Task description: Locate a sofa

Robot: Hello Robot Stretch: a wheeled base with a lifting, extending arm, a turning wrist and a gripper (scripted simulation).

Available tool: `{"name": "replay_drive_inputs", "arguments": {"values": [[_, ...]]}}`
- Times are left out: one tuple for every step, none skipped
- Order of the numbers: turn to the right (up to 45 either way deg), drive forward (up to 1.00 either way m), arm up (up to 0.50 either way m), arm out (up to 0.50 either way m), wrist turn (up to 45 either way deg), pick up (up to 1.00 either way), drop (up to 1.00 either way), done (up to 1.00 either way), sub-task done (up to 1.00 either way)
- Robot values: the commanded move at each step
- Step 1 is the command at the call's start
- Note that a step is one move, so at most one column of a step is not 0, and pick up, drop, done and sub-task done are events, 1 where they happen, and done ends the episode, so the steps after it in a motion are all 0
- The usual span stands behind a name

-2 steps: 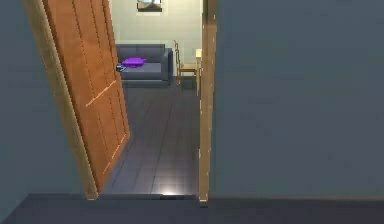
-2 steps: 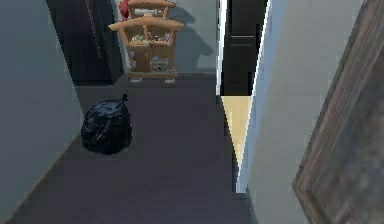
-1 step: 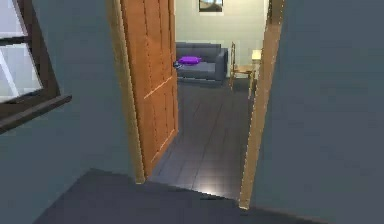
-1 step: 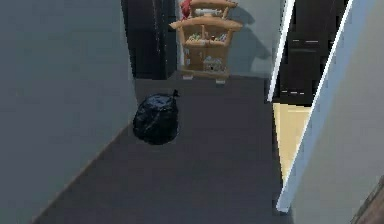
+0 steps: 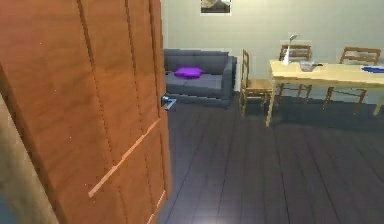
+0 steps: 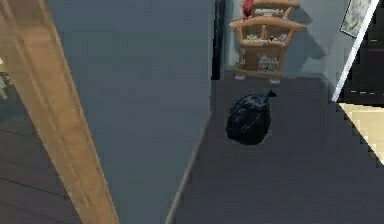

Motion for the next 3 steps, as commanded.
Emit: {"name": "replay_drive_inputs", "arguments": {"values": [[0.0,0.05,0.0,0.0,0.0,0.0,0.0,0.0,0.0],[12.0,0.0,0.0,0.0,0.0,0.0,0.0,0.0,0.0],[0.0,0.45,0.0,0.0,0.0,0.0,0.0,0.0,0.0]]}}
